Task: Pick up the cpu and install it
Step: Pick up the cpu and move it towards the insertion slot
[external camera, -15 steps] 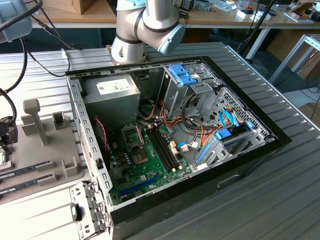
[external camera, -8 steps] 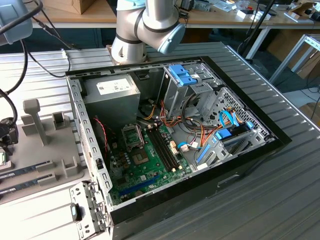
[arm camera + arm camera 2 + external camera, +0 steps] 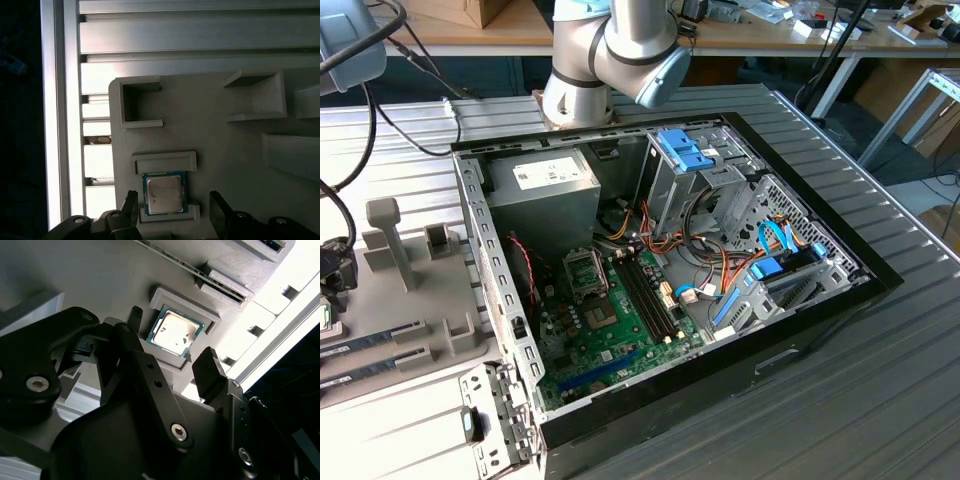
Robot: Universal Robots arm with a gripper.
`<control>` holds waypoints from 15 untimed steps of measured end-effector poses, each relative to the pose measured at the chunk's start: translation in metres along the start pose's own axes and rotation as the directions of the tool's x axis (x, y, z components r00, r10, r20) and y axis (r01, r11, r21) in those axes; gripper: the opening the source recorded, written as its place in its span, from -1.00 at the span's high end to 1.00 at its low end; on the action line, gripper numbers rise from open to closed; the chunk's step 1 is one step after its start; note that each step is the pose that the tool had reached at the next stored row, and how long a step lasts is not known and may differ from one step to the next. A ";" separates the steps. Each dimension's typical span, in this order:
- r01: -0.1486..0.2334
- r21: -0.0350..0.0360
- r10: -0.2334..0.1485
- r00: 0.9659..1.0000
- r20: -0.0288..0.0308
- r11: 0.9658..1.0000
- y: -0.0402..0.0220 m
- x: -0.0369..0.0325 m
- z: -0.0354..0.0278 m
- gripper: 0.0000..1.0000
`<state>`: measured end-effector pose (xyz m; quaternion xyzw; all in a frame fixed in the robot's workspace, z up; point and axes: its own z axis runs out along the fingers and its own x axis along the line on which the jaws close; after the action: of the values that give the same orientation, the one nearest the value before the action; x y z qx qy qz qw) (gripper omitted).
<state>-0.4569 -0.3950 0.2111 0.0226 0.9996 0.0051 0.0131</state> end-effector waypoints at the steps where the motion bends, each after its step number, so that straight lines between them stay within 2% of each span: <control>1: 0.000 0.000 0.000 1.000 0.000 1.000 0.0000 0.0000 0.0004 -0.35; 15: 0.000 0.000 0.000 1.000 0.000 1.000 -0.0001 0.0001 0.0056 -0.35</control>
<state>-0.4569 -0.3950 0.2055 0.0224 0.9996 0.0052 0.0131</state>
